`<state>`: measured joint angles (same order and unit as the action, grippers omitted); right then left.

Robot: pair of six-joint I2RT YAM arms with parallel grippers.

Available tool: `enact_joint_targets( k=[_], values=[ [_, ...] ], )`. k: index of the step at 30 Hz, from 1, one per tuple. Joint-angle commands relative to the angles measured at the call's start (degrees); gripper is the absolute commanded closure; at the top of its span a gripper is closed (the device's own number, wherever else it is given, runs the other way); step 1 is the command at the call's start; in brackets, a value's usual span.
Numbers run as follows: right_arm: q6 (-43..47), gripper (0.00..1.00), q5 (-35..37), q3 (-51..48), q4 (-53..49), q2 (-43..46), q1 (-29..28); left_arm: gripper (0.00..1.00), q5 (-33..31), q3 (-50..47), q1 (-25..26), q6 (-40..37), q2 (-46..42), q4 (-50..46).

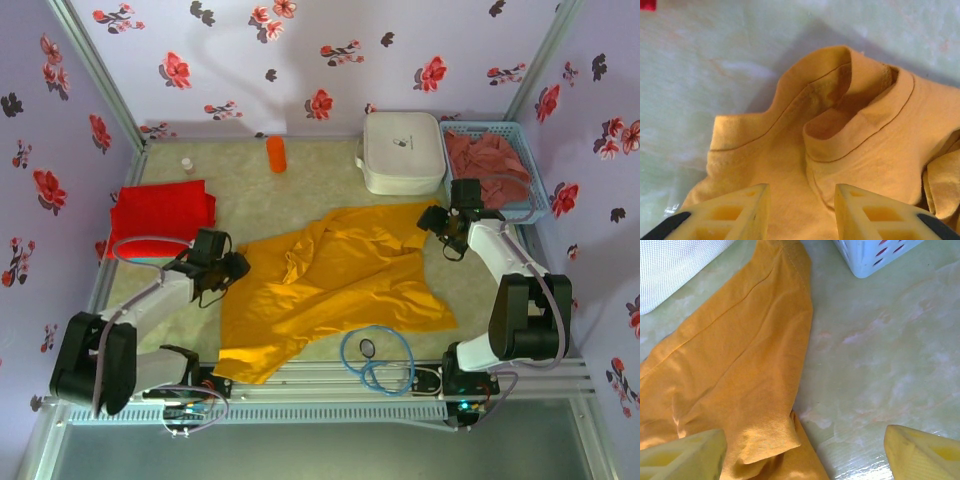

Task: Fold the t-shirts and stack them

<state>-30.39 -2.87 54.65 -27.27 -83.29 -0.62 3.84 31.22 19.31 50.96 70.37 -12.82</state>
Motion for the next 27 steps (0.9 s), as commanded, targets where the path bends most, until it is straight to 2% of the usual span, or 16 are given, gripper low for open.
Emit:
enact_joint_targets(
  k=[1, 6, 11, 21, 22, 24, 27],
  values=[
    [0.5, 0.18, -0.3, -0.5, -0.7, 0.3, 0.4, 0.61, 3.5, 1.0, -0.4, 1.4, 1.9, 4.0],
    [0.6, 0.18, -0.2, -0.4, -0.9, 0.3, 0.4, 0.6, 8.2, 3.0, 0.8, 4.3, 3.5, 8.5],
    [0.5, 0.18, -0.4, -0.3, -0.8, 0.1, 0.4, 0.59, 8.5, 5.7, 4.5, 6.1, 6.1, 12.4],
    [0.7, 0.18, -0.4, -0.3, -0.9, 0.4, 0.4, 0.55, 9.3, 13.5, 12.4, 7.8, 18.9, 16.3],
    [0.7, 0.18, -0.5, -0.3, -0.8, 0.5, 0.4, 0.58, 9.4, 14.2, 12.9, 7.7, 19.8, 16.7],
    [0.7, 0.18, -0.6, -0.3, -0.8, 0.4, 0.4, 0.73, 9.4, 16.4, 14.4, 6.6, 21.4, 16.3],
    [0.8, 0.18, -0.6, -0.2, -0.9, 0.3, 0.4, 0.83, 9.1, 21.9, 17.1, 2.7, 23.2, 11.3]
  ],
)
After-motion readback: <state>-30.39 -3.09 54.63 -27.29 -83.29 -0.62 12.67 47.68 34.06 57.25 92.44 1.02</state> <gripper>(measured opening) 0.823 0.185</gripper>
